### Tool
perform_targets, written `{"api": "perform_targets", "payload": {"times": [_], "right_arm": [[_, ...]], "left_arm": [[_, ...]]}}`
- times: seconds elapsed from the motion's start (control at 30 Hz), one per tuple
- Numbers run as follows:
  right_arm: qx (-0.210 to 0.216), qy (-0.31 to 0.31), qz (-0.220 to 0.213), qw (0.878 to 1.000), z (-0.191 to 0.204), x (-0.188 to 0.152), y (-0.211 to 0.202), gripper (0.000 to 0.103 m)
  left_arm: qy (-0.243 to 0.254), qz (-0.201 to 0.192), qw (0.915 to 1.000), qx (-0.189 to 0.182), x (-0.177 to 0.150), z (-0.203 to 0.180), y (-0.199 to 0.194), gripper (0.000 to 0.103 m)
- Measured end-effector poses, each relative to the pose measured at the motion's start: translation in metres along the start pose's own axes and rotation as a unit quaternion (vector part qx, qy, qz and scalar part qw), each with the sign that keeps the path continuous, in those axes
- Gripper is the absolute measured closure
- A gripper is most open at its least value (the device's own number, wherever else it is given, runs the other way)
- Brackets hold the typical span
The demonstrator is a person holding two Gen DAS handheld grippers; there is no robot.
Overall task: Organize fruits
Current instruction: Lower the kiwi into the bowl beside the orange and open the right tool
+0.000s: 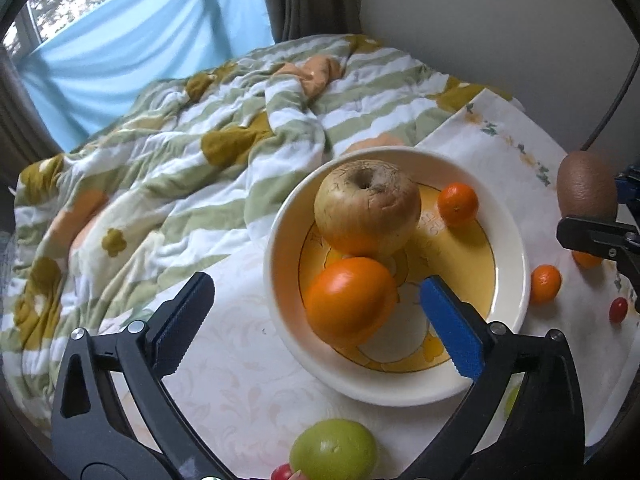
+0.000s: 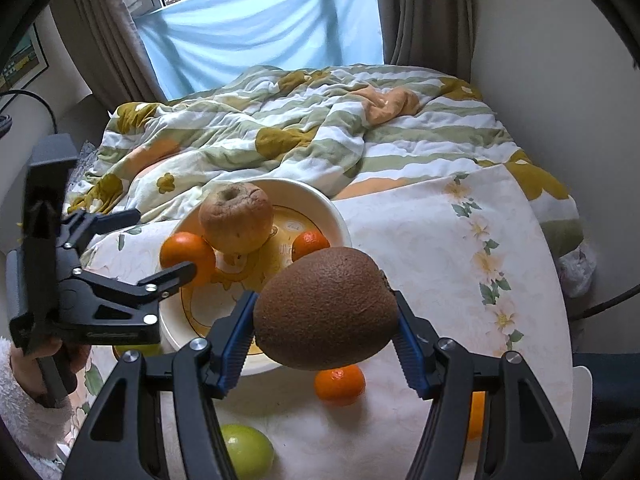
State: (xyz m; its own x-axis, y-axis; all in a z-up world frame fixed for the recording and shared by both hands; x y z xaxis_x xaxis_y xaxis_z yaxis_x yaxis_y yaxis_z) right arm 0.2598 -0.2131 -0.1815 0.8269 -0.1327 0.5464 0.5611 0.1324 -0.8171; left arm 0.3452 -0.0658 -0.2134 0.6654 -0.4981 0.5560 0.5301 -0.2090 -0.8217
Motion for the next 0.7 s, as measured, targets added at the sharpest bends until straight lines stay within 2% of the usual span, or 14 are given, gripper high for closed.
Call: {"api": "perform_targets", "payload": {"times": [0.43,0.7], "right_arm": [[0.039,-0.053,0.005,0.998,0.023,0.011,0.001,0.043],[0.068,-0.078,0.027,0.994,0.037,0.003,0.024,0.043]], "left_arm": [[-0.108,0.014,0.9941,0.005,-0.033,0.022,-0.042,0.0],[-0.151,0.023,0.9881,0.023,-0.06,0.026,-0.06,0.0]]}}
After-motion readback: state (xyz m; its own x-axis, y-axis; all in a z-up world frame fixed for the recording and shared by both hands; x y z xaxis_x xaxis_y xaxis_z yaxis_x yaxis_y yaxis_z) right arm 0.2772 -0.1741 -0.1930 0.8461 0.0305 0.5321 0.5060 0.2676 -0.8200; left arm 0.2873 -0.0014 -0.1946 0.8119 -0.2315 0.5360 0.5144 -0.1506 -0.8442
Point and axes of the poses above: each gripper's, at about its wrist camera, not at the fingertips, and y roughly the way its jaws point, z to its left, x to its top, the point moved 9 cm from there along y, roughly the way its jaws point, and after that the axes turned 3 degrees about y, right-handed, at the moved point
